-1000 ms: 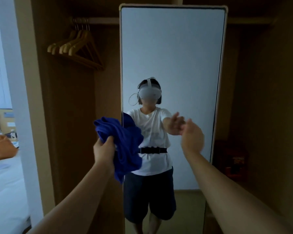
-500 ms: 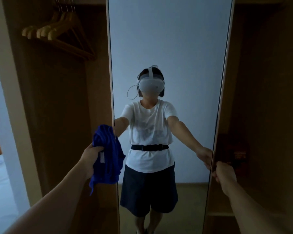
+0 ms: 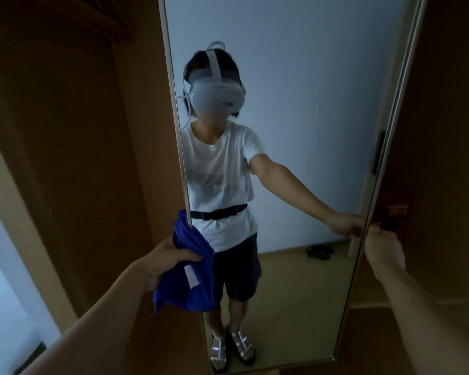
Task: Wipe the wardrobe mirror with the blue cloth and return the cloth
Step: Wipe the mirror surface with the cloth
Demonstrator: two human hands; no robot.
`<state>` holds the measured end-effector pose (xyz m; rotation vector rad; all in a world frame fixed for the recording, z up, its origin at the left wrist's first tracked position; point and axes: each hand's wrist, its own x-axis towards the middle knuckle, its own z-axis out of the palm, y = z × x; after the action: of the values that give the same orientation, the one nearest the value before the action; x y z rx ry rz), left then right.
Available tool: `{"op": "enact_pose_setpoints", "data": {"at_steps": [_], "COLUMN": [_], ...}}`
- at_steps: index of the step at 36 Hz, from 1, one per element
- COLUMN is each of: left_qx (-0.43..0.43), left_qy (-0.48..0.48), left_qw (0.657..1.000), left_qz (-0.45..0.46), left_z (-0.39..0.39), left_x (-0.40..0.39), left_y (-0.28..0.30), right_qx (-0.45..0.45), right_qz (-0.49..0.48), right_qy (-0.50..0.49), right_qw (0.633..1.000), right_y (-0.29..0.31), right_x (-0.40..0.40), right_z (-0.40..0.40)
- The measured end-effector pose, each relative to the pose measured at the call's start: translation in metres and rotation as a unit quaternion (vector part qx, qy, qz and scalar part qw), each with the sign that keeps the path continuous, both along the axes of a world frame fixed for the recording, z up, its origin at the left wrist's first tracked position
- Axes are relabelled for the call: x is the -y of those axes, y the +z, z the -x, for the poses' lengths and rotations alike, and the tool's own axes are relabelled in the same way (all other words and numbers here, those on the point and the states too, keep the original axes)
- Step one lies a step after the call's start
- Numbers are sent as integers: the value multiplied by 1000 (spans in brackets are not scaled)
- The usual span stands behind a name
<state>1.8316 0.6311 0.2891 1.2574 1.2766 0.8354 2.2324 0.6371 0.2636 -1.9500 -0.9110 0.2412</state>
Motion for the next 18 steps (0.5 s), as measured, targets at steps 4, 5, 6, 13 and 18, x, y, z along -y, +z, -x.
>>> {"op": "enact_pose_setpoints", "data": {"at_steps": [4,5,6,13,18], "left_qx": [-16,-20,-23,-33,-44], "left_qy": [20,22,24,41,71], "left_qw": [999,999,999,998,995], "left_qz": [-19,-19,-17,33,49], "left_z": [-1,-2,-3,-6,-11], "left_x": [-5,-5,-5,6,13], "left_y": [-9,-12,-16,-59,-75], "right_qx": [-15,-35,-42,-21,-23], "right_qz": [-13,-20,-22,-28,-26], "right_qy": [-16,-25,-27,-28,-31], "right_qw": [1000,999,999,999,999], "right_y": [-3,-1,-1,-7,-7], "right_x": [3,4,4,3,1], "right_z": [2,2,2,3,1]}}
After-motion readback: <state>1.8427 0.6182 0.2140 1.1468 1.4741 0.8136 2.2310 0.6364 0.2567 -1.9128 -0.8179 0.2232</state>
